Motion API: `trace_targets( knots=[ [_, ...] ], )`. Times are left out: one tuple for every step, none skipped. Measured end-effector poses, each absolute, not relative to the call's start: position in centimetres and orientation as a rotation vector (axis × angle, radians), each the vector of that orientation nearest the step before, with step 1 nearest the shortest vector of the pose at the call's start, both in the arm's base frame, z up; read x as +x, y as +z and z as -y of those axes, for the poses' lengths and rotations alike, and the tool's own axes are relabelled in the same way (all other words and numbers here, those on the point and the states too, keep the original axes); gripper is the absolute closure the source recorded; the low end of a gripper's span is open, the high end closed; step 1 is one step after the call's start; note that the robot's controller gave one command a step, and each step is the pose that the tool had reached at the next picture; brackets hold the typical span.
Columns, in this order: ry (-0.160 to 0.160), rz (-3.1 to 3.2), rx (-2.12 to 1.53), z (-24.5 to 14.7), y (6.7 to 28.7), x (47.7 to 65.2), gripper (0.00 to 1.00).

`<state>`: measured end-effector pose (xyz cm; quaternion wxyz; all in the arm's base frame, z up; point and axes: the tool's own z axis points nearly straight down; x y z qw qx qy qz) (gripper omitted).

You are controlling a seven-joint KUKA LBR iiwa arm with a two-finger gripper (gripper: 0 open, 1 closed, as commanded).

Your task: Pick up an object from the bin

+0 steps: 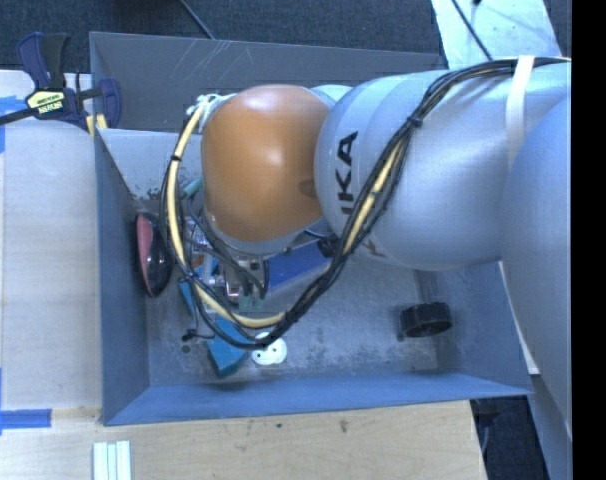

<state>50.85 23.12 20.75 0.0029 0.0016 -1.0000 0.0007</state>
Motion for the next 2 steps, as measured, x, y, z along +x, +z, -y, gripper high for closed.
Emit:
trace_targets(
  knots=[
    [-0.002,3.144,-0.001,-23.0,21.2,51.1,0.00],
    [-0.004,3.144,-0.141,-18.1,14.6,54.2,0.00]
  ],
)
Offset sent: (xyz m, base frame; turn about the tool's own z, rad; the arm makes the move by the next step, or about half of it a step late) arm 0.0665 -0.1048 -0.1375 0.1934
